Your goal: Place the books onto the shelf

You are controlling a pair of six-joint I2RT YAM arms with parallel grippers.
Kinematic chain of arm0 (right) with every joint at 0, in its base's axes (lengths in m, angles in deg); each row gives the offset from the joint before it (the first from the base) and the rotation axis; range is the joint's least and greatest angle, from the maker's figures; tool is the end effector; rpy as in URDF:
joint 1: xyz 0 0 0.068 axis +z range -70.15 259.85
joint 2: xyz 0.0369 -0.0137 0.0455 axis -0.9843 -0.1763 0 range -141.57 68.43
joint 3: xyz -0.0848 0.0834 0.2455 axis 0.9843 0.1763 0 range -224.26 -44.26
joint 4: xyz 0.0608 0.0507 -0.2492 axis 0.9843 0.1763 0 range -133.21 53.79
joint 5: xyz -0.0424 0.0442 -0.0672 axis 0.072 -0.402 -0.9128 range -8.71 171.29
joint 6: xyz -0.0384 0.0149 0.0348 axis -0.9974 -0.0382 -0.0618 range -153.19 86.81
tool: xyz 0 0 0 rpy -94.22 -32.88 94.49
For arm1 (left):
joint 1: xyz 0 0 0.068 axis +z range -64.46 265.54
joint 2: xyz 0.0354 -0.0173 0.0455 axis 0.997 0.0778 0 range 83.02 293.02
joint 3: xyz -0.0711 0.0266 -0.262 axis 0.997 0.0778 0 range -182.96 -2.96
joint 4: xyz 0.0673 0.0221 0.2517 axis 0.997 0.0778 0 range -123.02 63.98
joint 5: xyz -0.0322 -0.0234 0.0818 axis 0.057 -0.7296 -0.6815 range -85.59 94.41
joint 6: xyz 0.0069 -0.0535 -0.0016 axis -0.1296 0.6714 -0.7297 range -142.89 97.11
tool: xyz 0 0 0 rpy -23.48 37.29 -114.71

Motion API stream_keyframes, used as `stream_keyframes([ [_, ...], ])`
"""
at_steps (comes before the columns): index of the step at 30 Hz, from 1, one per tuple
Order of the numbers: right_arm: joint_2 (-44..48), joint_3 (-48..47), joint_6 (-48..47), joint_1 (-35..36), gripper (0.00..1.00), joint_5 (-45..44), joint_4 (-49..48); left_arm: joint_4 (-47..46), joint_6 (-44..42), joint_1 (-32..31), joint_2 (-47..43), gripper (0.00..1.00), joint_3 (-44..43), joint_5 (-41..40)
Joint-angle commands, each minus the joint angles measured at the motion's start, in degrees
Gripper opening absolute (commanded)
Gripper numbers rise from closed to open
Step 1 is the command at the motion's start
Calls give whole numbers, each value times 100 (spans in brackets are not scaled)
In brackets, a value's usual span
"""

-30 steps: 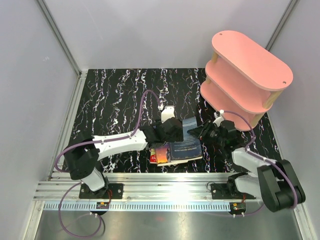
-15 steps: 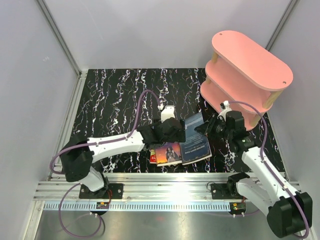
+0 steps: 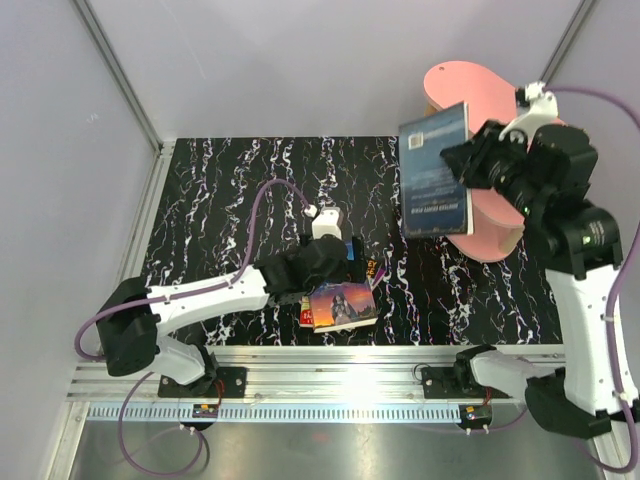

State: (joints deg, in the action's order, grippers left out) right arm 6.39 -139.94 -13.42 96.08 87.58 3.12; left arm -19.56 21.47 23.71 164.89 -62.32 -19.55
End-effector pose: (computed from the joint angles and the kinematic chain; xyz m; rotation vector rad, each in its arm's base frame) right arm 0.1657 0.0522 0.5083 -0.0238 1.8242 0.5458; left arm 0.1630 -0.2737 0.2738 0.0983 2.2002 -0.6136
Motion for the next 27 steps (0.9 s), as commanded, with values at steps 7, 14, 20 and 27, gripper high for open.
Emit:
stream_keyframes([
  [7, -2873, -5005, -730, -478, 0, -1886, 1607, -387, -15, -40, -320, 98, 626, 147],
  [14, -3253, -5111, -122, -1535, 0, 417, 1450, -807, -488, -5, -557, 99, 565, 111],
  [20, -3261, -4925, -36, -1982, 0, 312, 1485, -1933, -973, 635, -883, 99, 180, 1314],
  [27, -3708, -4978, 800, -3028, 0, 742, 879, -1925, -912, 926, -725, 99, 54, 2044],
])
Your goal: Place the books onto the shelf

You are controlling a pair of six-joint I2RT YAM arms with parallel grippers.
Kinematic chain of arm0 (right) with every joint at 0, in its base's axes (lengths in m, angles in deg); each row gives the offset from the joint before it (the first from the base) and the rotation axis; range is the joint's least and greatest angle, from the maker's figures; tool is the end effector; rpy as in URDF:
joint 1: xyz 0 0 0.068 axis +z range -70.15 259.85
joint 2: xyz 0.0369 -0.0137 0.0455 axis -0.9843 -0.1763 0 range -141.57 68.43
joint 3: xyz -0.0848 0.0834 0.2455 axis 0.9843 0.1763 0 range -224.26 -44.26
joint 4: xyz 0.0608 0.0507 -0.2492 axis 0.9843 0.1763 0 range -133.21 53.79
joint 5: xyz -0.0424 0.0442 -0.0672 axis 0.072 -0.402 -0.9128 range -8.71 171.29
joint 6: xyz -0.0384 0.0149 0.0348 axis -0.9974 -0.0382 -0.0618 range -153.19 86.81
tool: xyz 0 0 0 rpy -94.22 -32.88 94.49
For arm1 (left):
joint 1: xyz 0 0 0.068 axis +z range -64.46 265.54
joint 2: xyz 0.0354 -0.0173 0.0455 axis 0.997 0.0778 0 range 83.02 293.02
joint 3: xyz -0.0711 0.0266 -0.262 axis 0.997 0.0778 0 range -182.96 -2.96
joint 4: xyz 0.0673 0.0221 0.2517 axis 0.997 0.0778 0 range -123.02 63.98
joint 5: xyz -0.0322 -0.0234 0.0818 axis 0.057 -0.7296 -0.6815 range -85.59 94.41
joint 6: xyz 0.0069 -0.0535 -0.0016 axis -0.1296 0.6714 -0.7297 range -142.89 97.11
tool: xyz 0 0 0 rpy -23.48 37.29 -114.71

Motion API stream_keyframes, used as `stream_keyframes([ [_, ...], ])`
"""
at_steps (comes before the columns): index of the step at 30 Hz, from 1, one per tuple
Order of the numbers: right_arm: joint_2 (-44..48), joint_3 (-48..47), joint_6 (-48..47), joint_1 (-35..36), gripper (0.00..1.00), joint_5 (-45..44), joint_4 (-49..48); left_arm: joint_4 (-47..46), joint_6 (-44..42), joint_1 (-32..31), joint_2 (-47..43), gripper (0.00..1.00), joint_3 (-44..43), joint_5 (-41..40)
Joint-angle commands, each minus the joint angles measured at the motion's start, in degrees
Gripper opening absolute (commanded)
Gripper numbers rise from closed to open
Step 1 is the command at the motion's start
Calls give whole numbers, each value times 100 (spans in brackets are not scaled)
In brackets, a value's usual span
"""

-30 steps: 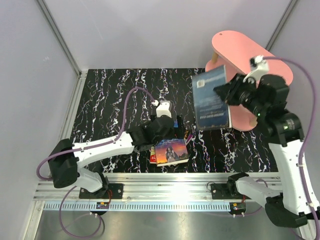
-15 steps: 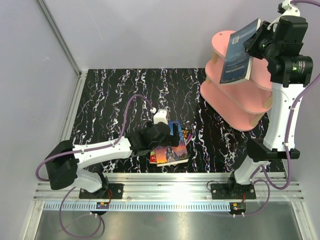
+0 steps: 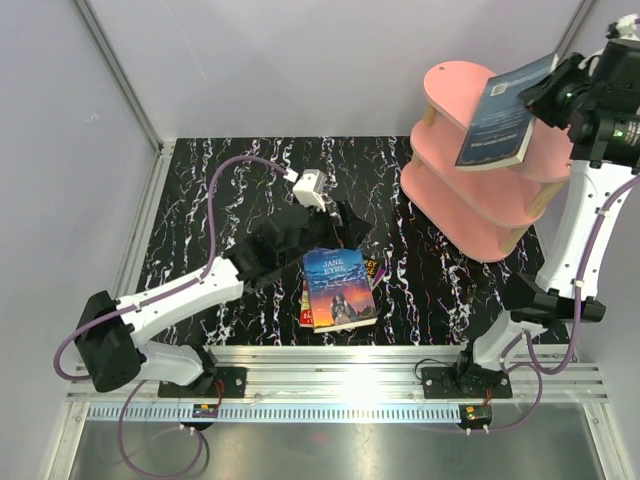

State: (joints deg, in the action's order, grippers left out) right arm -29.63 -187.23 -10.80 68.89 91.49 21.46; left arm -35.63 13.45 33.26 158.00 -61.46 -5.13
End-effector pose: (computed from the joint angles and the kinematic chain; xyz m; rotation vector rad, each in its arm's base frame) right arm 0.2867 -0.0491 0.5535 0.4350 1.8718 0.3047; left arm 0.1941 -0.2413 0.3303 0.1411 1.9084 -0.9305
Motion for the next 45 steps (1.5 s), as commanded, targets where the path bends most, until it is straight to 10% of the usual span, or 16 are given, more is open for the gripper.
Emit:
stream_keyframes([
  [1, -221, -361, 616, -432, 0, 604, -956, -371, -57, -29, -19, 99, 75, 663],
  [7, -688, -118, 767, -758, 0, 950, -1008, -819, 347, -37, -62, 99, 892, 690],
  [25, 797, 2774, 986, -785, 0, -1899, -1834, -873, 453, -29, 210, 99, 1113, 831],
  [37, 279, 2433, 1180, -785, 0, -2110, -1905, -1004, 638, -29, 271, 99, 1324, 919],
  [40, 130, 2283, 1110, -785, 28, -1743, -1853, -969, 629, -37, 333, 99, 1245, 928],
  [41, 112, 2266, 1075, -785, 57, -1627, -1843, -969, 638, -46, 324, 99, 1245, 928],
  [45, 217, 2379, 1030, -785, 88, -1389, -1835, -987, 673, -38, 359, 99, 1262, 928],
])
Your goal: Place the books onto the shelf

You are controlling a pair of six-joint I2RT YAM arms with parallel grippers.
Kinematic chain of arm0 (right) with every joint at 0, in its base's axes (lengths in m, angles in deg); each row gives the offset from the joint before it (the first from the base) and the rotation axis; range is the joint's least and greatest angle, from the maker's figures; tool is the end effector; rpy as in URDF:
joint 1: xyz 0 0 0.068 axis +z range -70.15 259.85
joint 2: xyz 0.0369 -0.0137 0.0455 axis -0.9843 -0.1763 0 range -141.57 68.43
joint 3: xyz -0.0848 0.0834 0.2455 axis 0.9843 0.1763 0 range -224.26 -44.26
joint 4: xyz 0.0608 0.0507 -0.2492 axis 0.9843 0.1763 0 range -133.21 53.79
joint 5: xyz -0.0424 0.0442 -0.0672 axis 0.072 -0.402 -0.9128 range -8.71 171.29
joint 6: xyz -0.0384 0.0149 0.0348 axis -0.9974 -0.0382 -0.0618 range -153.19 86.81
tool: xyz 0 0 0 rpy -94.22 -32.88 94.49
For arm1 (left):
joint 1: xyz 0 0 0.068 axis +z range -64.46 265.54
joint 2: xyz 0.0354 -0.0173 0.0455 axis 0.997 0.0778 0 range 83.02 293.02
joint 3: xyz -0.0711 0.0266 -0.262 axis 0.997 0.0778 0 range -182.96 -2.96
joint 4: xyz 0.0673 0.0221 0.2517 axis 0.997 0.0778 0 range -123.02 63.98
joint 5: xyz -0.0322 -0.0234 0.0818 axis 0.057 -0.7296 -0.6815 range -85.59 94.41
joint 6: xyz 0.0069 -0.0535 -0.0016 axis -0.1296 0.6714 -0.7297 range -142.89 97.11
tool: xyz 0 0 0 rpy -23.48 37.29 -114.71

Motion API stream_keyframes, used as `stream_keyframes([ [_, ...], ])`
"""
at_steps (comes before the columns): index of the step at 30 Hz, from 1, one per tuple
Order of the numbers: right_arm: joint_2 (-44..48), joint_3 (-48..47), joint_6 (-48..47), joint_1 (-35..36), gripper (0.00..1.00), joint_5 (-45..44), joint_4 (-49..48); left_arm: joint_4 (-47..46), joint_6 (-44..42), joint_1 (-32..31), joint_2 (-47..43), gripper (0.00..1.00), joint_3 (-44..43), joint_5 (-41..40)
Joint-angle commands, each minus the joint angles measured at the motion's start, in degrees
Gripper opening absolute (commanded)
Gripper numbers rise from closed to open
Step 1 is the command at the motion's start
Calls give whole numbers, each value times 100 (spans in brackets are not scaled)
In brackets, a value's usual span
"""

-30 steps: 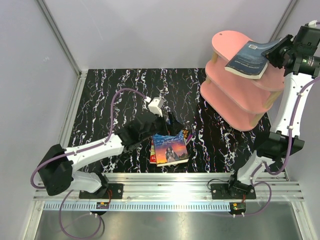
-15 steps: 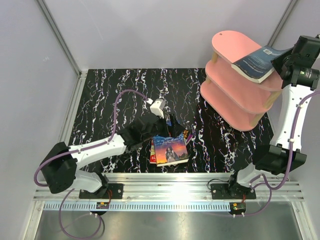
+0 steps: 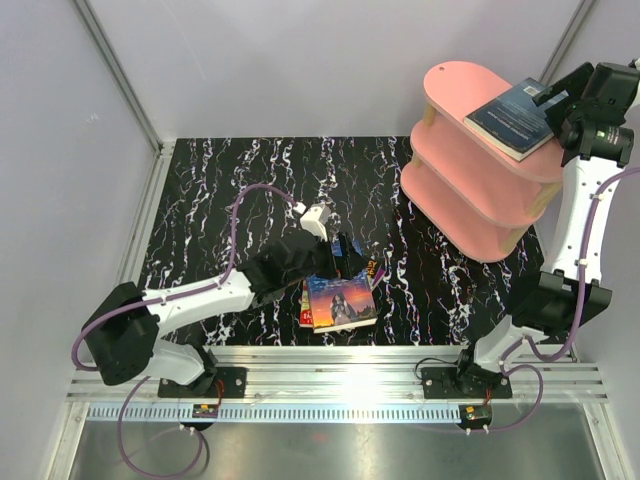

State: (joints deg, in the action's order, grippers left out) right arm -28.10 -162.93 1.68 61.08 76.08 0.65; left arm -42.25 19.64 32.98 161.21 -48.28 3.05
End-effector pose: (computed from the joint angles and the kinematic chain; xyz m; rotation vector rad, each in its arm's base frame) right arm 0.3360 -0.1176 0.4832 0.9328 1.7118 0.0973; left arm 0.1860 -0.2415 0.2453 0.1704 2.1335 -1.0153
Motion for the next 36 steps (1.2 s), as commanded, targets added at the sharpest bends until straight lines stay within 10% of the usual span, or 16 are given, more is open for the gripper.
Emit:
stream_keyframes([
  [1, 90, -51, -244, -4, 96, 196, 255, -325, 63, -9, 47, 99, -65, 110],
  [13, 976, 1, -745, -4, 100, -445, 1222, 728, -16, -18, 12, 99, -547, -512],
  [22, 3454, 2399, -965, 4, 100, -1061, 757, 2681, 89, -18, -884, 99, -821, -2191],
  [29, 5758, 5474, 139, 74, 100, 2754, -1155, 2594, 458, -27, -973, 99, -48, -2412],
  [36, 6726, 7726, 864, 864, 100, 4064, -2768, 2260, 643, -18, -491, 99, 138, -2166],
])
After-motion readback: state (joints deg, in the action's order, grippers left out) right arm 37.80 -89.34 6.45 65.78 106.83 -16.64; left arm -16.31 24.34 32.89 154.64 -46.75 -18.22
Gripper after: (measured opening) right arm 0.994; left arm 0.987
